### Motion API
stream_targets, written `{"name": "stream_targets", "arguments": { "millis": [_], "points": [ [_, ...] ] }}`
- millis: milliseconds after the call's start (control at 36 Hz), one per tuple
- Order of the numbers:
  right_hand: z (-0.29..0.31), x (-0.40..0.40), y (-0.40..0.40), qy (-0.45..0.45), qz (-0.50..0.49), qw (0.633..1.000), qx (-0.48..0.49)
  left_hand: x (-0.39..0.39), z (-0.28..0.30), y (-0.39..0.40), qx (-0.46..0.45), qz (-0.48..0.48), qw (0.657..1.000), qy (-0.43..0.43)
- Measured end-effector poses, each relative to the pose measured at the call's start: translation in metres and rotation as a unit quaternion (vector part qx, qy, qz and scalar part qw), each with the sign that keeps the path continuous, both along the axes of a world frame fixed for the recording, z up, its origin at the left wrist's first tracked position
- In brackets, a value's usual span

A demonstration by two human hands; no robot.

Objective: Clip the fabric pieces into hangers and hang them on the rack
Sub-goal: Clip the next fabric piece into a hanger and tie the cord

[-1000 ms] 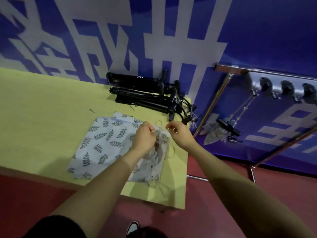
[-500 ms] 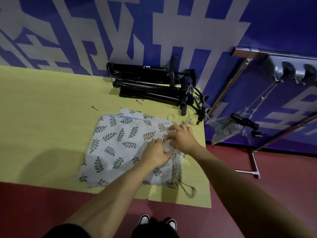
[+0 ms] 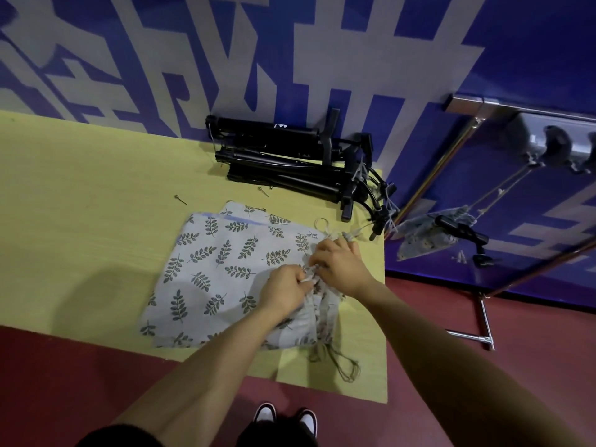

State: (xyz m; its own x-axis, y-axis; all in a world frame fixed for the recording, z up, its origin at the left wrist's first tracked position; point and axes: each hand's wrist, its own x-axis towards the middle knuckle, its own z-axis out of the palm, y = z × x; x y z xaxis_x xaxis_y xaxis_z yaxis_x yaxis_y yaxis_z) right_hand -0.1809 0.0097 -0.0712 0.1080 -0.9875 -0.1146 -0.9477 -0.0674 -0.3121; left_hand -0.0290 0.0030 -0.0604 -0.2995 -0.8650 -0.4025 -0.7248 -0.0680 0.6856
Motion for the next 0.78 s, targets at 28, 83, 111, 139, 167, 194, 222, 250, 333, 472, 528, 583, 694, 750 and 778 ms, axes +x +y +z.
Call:
{"name": "stream_targets", "arguments": {
  "millis": [28,83,111,139,167,194,222,250,333,472,528,583,694,750,778],
  "points": [
    [0.0,0.0,0.0,-0.007,-0.003,1.0,-0.012,0.001,0.003,0.0,-0.001,0.012,1.0,0.015],
    [0.002,0.002,-0.002,-0.04,-0.022,0.998,-0.037,0.005,0.008,-0.001,-0.01,0.029,0.998,0.052],
    [0.004,0.004,-0.003,-0.06,-0.032,0.997,-0.048,0.007,0.012,-0.002,-0.016,0.037,0.997,0.068],
    [0.006,0.006,-0.004,-0.077,-0.039,0.995,-0.058,0.009,0.015,-0.003,-0.022,0.047,0.995,0.084],
    [0.009,0.008,-0.007,-0.091,-0.041,0.993,-0.066,0.011,0.02,-0.004,-0.03,0.056,0.993,0.099],
    [0.013,0.011,-0.009,-0.104,-0.041,0.991,-0.07,0.013,0.025,-0.005,-0.038,0.058,0.992,0.108],
    [0.018,0.015,-0.012,-0.117,-0.038,0.99,-0.074,0.016,0.03,-0.006,-0.05,0.055,0.991,0.109],
    [0.022,0.019,-0.015,-0.128,-0.031,0.988,-0.082,0.02,0.035,-0.008,-0.064,0.051,0.991,0.107],
    [0.033,0.03,-0.026,-0.151,-0.018,0.981,-0.116,0.03,0.047,-0.015,-0.102,0.028,0.989,0.101],
    [0.04,0.045,-0.048,-0.115,-0.01,0.989,-0.096,0.049,0.053,-0.036,-0.149,-0.053,0.987,-0.008],
    [0.042,0.049,-0.057,-0.125,-0.028,0.99,-0.066,0.055,0.055,-0.047,-0.158,-0.053,0.985,-0.041],
    [0.043,0.055,-0.069,-0.138,-0.056,0.987,-0.052,0.066,0.055,-0.06,-0.165,-0.045,0.983,-0.067],
    [0.039,0.064,-0.098,-0.128,-0.116,0.984,-0.046,0.089,0.049,-0.087,-0.145,-0.029,0.984,-0.103],
    [0.033,0.068,-0.113,-0.123,-0.144,0.981,-0.032,0.097,0.047,-0.097,-0.134,-0.02,0.984,-0.12],
    [0.03,0.07,-0.121,-0.119,-0.155,0.98,-0.025,0.1,0.045,-0.103,-0.131,-0.012,0.983,-0.129]
  ]
}}
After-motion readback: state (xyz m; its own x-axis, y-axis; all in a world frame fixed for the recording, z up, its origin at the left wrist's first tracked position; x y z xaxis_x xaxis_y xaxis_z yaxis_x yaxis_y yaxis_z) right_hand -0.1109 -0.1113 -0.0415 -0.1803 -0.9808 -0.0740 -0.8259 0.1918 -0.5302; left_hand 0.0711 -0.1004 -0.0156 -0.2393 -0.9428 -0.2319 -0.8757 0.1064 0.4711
